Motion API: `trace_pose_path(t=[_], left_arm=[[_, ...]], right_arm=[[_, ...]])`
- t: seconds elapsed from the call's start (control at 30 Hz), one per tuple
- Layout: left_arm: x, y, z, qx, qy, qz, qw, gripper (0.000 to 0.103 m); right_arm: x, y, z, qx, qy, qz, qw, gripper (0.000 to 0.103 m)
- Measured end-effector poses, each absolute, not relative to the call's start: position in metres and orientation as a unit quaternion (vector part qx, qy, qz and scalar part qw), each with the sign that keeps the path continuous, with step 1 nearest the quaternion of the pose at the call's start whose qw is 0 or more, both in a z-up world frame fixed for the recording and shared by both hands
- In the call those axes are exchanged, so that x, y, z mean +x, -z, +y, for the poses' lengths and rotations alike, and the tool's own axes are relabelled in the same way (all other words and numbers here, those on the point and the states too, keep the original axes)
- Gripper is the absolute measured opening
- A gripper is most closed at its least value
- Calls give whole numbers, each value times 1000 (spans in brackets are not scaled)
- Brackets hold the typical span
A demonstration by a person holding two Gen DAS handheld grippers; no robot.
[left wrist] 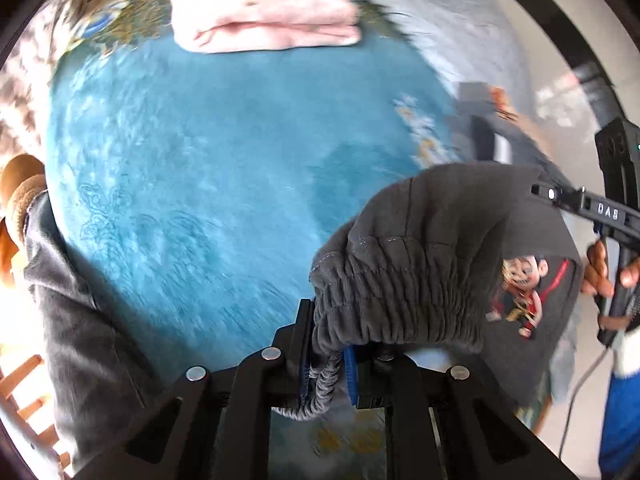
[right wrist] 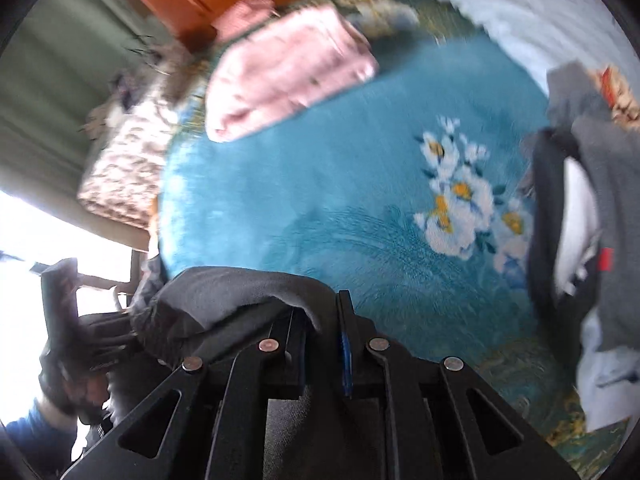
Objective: Fold clothes
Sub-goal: 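Grasp the sweatpants waistband with the left gripper while the right gripper holds a leg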
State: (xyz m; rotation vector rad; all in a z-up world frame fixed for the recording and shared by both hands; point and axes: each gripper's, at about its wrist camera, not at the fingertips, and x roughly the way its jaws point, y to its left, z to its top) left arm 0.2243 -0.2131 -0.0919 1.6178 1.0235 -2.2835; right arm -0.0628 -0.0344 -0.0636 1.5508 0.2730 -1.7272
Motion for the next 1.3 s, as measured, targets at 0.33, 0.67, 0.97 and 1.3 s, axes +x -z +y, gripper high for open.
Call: trace_pose_path(t=[0.33,0.67,0.97,1.3], left_arm=[[189,145,-262,549,730,394,104,15],[179,161,-281,526,721,437,107,41],[245,146,-265,476,723,480,143,70],[266,169,-239,498,696,491,161,71]], right_arm=[[-101,103,-47,634,679,107,355,25],[-61,38,-41,539,724,146,405,50],[35,90,-58,523,689,208,456,60],[41,117,-68,486,721,276,409,60]])
